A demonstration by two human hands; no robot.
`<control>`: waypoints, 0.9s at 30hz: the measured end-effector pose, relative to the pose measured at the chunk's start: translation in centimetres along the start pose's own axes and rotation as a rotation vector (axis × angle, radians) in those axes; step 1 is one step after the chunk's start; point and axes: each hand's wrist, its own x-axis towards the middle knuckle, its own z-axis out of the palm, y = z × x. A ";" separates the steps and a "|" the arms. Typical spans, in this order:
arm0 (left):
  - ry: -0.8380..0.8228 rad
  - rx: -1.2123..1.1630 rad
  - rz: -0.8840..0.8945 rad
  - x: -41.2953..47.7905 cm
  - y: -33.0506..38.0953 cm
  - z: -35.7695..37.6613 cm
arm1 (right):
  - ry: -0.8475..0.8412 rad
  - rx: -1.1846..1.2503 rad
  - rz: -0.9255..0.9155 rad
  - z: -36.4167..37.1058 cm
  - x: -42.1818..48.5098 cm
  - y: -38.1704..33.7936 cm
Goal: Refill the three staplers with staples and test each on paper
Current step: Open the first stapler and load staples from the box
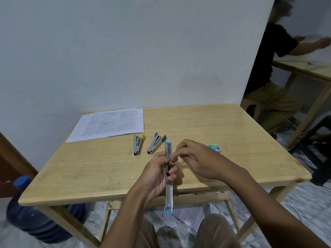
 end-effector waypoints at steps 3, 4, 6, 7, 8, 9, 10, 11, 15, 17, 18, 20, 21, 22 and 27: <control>-0.046 -0.032 -0.030 -0.4 0.1 0.2 | -0.076 -0.045 -0.012 -0.3 -0.2 0.4; -0.057 -0.038 -0.041 -0.5 0.1 0.4 | -0.091 -0.041 -0.018 -0.4 -0.2 0.4; -0.066 -0.037 -0.063 -0.6 0.1 0.6 | -0.098 -0.008 -0.048 -0.6 -0.1 0.5; -0.065 -0.039 -0.072 -0.6 0.1 0.6 | -0.095 0.018 -0.060 -0.7 -0.1 0.5; -0.068 -0.045 -0.082 -0.6 0.1 0.7 | -0.091 0.043 -0.067 -0.8 0.0 0.6; -0.069 -0.054 -0.090 -0.6 0.1 0.7 | -0.090 0.057 -0.069 -0.9 0.1 0.6; -0.070 -0.062 -0.096 -0.7 0.1 0.7 | -0.098 0.064 -0.072 -0.9 0.1 0.6; -0.066 -0.064 -0.099 -0.7 0.1 0.7 | -0.114 0.072 -0.076 -0.9 0.2 0.7; -0.056 -0.058 -0.110 -0.9 0.1 0.6 | -0.162 0.093 -0.096 -0.7 0.4 0.6; -0.056 -0.052 -0.114 -0.9 0.1 0.6 | -0.165 0.108 -0.118 -0.7 0.4 0.5; -0.059 -0.052 -0.117 -1.0 0.1 0.6 | -0.166 0.103 -0.127 -0.8 0.4 0.4; -0.065 -0.053 -0.117 -1.1 0.2 0.7 | -0.177 0.037 -0.136 -1.1 0.4 0.3; -0.067 -0.047 -0.115 -1.1 0.2 0.7 | -0.180 -0.038 -0.148 -1.4 0.4 0.2; -0.074 -0.041 -0.115 -1.1 0.2 0.8 | -0.174 -0.141 -0.173 -1.6 0.4 0.0; -0.091 -0.035 -0.118 -1.1 0.1 0.6 | -0.062 -0.622 -0.389 -2.1 0.8 -0.4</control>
